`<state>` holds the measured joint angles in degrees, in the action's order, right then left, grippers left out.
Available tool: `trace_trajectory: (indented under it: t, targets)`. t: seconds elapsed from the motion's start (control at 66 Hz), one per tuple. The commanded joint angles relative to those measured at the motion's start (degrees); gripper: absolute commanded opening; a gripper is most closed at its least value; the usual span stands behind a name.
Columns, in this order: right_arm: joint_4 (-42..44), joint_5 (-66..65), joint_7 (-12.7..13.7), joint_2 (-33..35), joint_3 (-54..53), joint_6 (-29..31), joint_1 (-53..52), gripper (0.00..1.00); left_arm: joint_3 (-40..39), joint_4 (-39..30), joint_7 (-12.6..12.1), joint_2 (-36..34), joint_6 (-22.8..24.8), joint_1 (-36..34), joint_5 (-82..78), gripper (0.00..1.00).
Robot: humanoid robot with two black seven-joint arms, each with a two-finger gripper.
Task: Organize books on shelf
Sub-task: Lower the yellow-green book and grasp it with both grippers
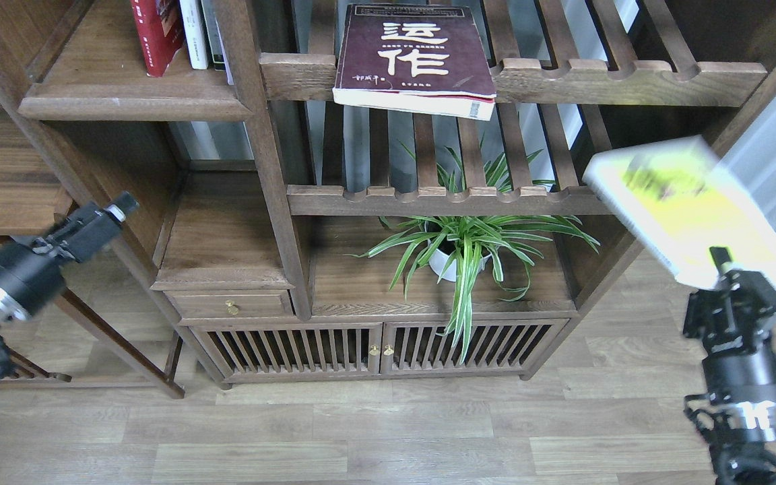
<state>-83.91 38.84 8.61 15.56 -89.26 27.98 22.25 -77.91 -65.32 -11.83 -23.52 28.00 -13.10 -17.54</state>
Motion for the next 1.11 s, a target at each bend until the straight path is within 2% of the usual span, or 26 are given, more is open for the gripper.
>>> trace_trajectory:
  t: [0.0, 0.167, 0.318, 0.44, 0.652, 0.894, 1.091]
  targets:
    - [0.2, -0.8, 0.0, -0.1, 4.8, 0.0, 0.0, 0.06, 0.7, 0.2, 0.5, 1.2, 0.0, 2.2, 0.0, 1.00]
    - [1.0, -3.0, 0.0, -1.0, 13.8, 0.0, -1.5, 0.06, 2.9, 0.5, 0.3, 5.6, 0.0, 4.6, 7.8, 1.00]
    - [3.4, -5.9, 0.1, -4.5, 19.7, 0.0, -6.9, 0.06, 9.4, -0.2, 0.1, 10.4, 0.0, 5.6, 21.0, 1.00]
    - [5.0, -6.8, 2.0, -8.3, 25.6, 0.0, -10.1, 0.06, 14.4, -0.8, 0.7, 12.3, 0.0, 5.7, 29.9, 1.00]
    - [5.3, -6.8, 3.4, -11.8, 30.3, 0.0, -12.7, 0.06, 16.9, -4.9, 0.8, 17.7, 0.0, 5.7, 40.6, 1.00]
    - [6.3, -7.2, 3.5, -14.5, 32.8, 0.0, -14.1, 0.06, 19.0, -9.3, 2.1, 18.2, 0.0, 6.1, 51.1, 1.00]
    - [6.6, -9.4, 3.6, -15.6, 33.1, 0.0, -14.0, 0.06, 23.5, -9.5, 2.3, 17.7, 0.0, 9.1, 51.5, 1.00]
